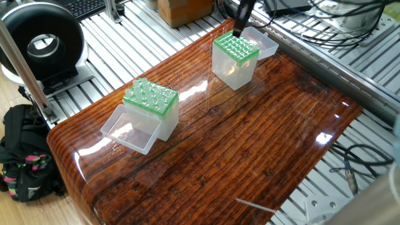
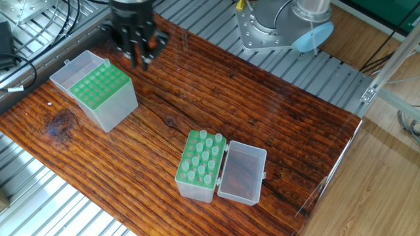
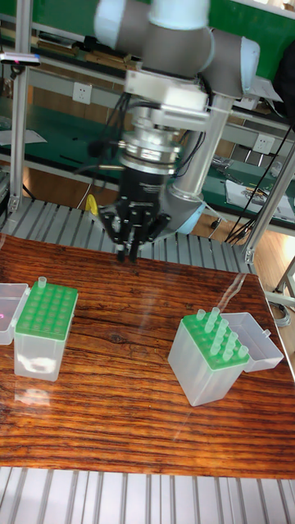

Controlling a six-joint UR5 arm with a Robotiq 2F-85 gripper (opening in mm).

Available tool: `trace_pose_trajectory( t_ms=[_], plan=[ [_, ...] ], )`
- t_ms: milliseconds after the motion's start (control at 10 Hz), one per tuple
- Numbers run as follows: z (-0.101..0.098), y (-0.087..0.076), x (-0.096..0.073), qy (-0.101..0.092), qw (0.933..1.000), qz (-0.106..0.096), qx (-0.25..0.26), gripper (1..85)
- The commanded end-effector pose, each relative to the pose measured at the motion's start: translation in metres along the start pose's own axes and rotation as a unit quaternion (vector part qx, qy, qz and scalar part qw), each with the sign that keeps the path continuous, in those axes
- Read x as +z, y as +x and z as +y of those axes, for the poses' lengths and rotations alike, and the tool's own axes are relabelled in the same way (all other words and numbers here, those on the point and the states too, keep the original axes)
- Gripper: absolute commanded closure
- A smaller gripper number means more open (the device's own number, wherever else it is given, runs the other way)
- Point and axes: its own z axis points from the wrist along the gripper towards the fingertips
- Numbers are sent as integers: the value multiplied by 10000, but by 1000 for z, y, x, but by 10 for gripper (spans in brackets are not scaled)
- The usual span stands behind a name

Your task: Transfer all large pipette tips from one holder to another

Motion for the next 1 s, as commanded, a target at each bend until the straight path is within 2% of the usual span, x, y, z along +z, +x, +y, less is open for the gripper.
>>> trace_pose_trajectory(
  t_ms=[0,100,300,600,800,900],
  plan=[
    [35,-3,-1,161,9994,29,299,627],
    [43,-1,-2,209,9992,52,329,627],
    [62,-4,-3,-1,9988,10,487,627],
    [73,-4,-2,-114,9986,-12,520,627],
    [63,-6,6,-54,9989,-24,474,643],
    [60,-8,6,1,9996,-61,260,660]
  ],
)
